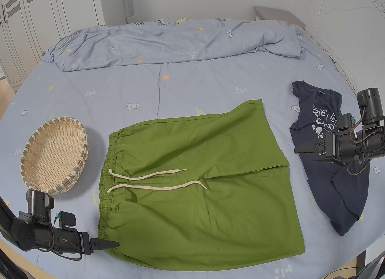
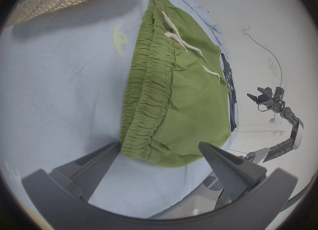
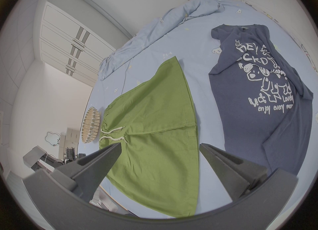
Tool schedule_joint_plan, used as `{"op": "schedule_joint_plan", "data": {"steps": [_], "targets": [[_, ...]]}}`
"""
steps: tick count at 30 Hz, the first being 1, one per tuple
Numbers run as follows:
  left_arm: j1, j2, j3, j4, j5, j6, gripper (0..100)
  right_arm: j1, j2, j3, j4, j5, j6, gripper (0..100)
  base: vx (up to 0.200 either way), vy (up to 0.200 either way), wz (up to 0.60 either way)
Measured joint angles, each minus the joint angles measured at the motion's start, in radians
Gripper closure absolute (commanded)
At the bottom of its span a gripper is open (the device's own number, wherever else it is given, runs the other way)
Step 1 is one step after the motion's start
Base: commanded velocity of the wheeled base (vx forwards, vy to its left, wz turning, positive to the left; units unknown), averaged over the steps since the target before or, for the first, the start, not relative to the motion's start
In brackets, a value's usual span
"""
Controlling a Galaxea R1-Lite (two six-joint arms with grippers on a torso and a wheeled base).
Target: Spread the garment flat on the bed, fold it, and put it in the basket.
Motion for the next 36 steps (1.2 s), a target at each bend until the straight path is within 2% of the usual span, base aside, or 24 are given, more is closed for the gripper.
{"op": "schedule_joint_plan", "data": {"steps": [14,26,36], "targets": [[0.028,0.008,0.002,-0.001,-0.001,0.001,0,0.0,-0.002,0.0,0.0,0.0,0.0,0,0.0,0.0,0.0],[-0.014,0.04,-0.031,-0.006,-0.068,-0.02,0,0.006,-0.002,0.0,0.0,0.0,0.001,0,0.0,0.0,0.0],[0.01,0.077,-0.051,-0.007,-0.097,-0.031,0,0.006,-0.005,0.0,0.0,0.0,0.001,0,0.0,0.0,0.0]]}}
